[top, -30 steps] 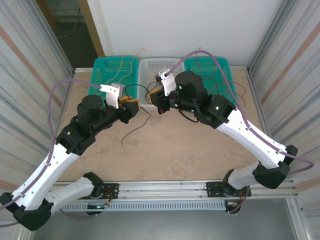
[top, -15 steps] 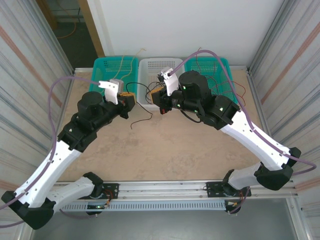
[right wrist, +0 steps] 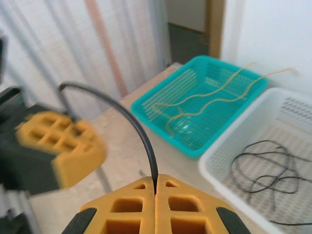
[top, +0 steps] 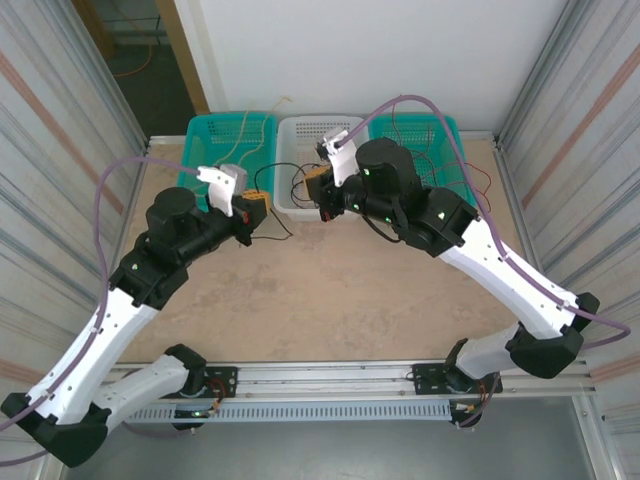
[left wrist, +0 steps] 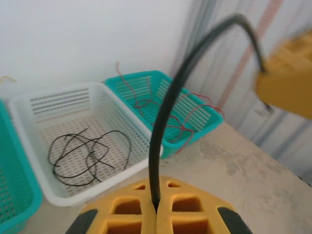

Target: Untangle the cables

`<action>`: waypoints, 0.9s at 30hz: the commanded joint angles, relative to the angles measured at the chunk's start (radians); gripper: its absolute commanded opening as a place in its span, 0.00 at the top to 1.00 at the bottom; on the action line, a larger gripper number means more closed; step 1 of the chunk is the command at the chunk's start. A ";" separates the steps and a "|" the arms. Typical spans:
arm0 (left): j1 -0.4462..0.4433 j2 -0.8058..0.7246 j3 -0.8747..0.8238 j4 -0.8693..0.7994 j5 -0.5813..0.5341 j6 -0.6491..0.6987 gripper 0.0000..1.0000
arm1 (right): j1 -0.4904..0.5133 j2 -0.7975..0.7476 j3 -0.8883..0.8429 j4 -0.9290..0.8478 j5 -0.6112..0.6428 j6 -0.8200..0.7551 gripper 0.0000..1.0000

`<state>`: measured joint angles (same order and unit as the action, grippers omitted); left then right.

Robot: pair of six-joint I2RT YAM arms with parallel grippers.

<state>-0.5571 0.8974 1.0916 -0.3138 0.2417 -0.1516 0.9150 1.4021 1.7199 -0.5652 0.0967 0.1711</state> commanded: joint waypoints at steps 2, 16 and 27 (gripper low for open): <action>0.003 0.023 0.044 -0.127 0.289 0.121 1.00 | -0.050 0.047 0.106 -0.045 0.213 -0.034 1.00; 0.003 0.158 0.087 -0.223 0.526 0.118 1.00 | -0.091 0.012 0.064 0.053 0.004 0.011 1.00; 0.012 0.109 0.150 -0.105 0.350 0.073 1.00 | -0.100 -0.081 -0.032 0.086 0.119 0.043 0.49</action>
<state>-0.5552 1.0351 1.1961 -0.4706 0.6346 -0.0574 0.8318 1.3727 1.6981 -0.5289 0.1650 0.1841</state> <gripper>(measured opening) 0.066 0.471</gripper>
